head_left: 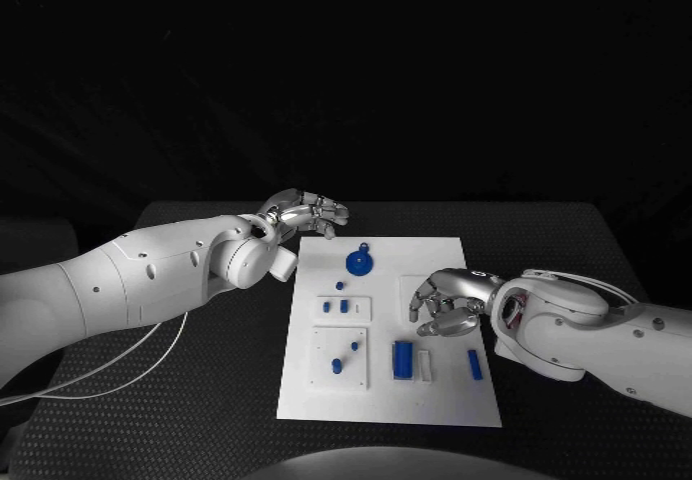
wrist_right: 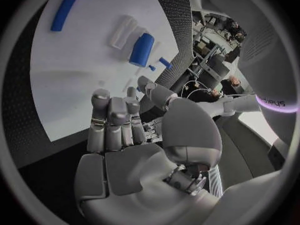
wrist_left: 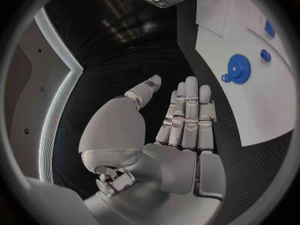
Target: Assemble the parts on the task board
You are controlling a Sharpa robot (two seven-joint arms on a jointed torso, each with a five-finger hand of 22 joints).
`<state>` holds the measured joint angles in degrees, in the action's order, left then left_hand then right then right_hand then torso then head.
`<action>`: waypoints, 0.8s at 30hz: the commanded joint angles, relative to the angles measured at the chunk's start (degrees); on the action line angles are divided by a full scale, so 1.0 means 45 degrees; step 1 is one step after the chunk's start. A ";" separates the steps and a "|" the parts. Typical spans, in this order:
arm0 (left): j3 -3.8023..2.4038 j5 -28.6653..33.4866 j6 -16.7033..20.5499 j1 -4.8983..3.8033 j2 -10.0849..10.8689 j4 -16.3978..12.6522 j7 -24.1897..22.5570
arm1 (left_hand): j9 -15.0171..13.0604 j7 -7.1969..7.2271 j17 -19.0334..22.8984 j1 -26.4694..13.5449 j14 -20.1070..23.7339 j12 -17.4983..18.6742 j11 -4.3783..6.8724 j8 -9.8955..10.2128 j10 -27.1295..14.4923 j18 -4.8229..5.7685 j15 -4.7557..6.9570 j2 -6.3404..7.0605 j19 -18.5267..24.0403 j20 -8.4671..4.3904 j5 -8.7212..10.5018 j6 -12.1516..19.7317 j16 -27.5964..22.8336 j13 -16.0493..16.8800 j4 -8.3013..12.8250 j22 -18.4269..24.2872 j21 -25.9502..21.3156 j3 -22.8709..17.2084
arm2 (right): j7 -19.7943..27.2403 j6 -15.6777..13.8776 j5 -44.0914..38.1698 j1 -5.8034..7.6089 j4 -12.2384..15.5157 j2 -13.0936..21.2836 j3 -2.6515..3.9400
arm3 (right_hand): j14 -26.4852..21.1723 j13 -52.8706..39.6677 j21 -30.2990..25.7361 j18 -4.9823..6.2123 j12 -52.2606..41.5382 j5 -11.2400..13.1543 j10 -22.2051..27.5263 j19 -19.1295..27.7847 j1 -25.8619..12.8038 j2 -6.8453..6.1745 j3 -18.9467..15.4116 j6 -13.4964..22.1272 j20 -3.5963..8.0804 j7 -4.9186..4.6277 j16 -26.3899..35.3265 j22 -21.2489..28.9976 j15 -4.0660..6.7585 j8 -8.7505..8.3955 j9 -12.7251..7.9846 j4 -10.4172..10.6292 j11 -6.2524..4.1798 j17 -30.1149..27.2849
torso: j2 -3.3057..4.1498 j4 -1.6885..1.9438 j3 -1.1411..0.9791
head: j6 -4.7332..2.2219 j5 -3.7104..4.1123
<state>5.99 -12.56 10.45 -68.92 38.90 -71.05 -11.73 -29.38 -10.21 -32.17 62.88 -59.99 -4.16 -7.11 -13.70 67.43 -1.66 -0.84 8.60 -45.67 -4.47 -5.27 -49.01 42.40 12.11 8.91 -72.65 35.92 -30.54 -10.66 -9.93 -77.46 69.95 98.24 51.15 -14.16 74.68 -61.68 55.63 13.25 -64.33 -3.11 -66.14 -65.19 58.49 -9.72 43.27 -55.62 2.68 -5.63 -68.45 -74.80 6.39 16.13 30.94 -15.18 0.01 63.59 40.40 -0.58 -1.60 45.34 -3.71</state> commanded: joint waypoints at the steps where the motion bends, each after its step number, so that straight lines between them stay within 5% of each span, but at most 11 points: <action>1: -0.0007 0.0010 -0.0155 -0.0018 -0.0011 -0.0033 -0.0097 | 0.0013 -0.0018 -0.0012 -0.0083 -0.0019 -0.0046 0.0011 -0.0066 -0.0114 -0.0113 -0.0073 -0.0032 -0.0085 -0.0006 -0.0020 0.0091 -0.0063 -0.0015 -0.0066 -0.0016 -0.0063 -0.0006 | 0.0771 0.0198 -0.1087 -0.0181 -0.0053 -0.0051 -0.0007 | -0.0024 0.0027 -0.0061 0.0388 -0.0034 0.0070 -0.0044 0.0017 -0.0016 0.0138 0.0095 0.0093 -0.0102 -0.0201 0.0054 -0.0011 -0.0103 -0.0048 -0.0036 0.0030 0.0026 -0.0018 | 0.0000 0.0015 0.0003 | 0.0001 0.0025; 10: -0.0007 0.0010 -0.0168 -0.0016 0.0012 -0.0049 -0.0096 | 0.0017 -0.0023 -0.0021 -0.0092 -0.0021 -0.0046 0.0009 -0.0064 -0.0117 -0.0112 -0.0074 -0.0043 -0.0087 -0.0004 -0.0020 0.0103 -0.0069 -0.0016 -0.0081 -0.0022 -0.0068 -0.0004 | 0.0707 0.0453 -0.1218 -0.0551 -0.0164 -0.0294 -0.0007 | -0.0060 0.0045 -0.0056 0.0388 -0.0009 0.0072 -0.0008 0.0073 -0.0238 0.0175 0.0100 0.0227 -0.0179 -0.0217 0.0063 -0.0040 -0.0116 -0.0151 -0.0131 0.0214 0.0041 -0.0018 | 0.0006 0.0016 0.0005 | 0.0039 -0.0003; 18: -0.0005 0.0010 -0.0174 -0.0016 0.0021 -0.0049 -0.0090 | 0.0035 -0.0043 -0.0053 -0.0141 -0.0024 -0.0046 0.0005 -0.0049 -0.0126 -0.0111 -0.0078 -0.0098 -0.0092 0.0001 -0.0036 0.0152 -0.0093 -0.0021 -0.0157 -0.0046 -0.0089 0.0001 | 0.0669 0.0532 -0.1222 -0.0662 -0.0271 -0.0538 -0.0006 | -0.0090 0.0055 -0.0066 0.0388 0.0006 0.0071 0.0063 0.0084 -0.0615 -0.0289 0.0149 0.0502 -0.0187 -0.0280 0.0069 -0.0045 -0.0159 -0.0318 -0.0268 0.0657 0.0096 -0.0018 | -0.0002 0.0017 0.0006 | 0.0069 -0.0021; 24: -0.0005 0.0010 -0.0169 -0.0016 0.0028 -0.0053 -0.0081 | 0.0041 -0.0048 -0.0063 -0.0158 -0.0025 -0.0046 0.0004 -0.0046 -0.0129 -0.0111 -0.0079 -0.0111 -0.0092 0.0002 -0.0043 0.0166 -0.0101 -0.0022 -0.0181 -0.0053 -0.0096 0.0003 | 0.0552 0.1012 -0.1222 -0.0782 -0.0433 -0.0664 -0.0005 | -0.0115 0.0054 -0.0093 0.0388 0.0003 0.0069 0.0108 0.0110 -0.0724 -0.0100 0.0337 0.0500 -0.0180 -0.0305 0.0075 -0.0038 -0.0184 -0.0315 -0.0299 0.0963 0.0120 -0.0015 | 0.0001 0.0014 0.0007 | 0.0110 -0.0038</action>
<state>5.99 -12.56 10.43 -68.92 39.05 -71.13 -11.73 -29.27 -10.41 -32.41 62.54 -59.99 -4.16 -6.93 -13.70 67.27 -1.32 -0.84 8.26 -45.67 -4.47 -5.27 -48.80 42.17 12.07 8.38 -72.85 35.71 -30.47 -8.26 -8.02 -82.17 66.61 96.43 48.27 -14.16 74.28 -61.48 55.42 13.26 -64.33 -3.11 -65.75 -64.67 55.58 -10.32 44.78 -54.69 2.16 -5.93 -68.45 -74.95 6.00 14.95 29.63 -11.10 0.39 63.60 40.41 -0.50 -1.57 45.76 -3.87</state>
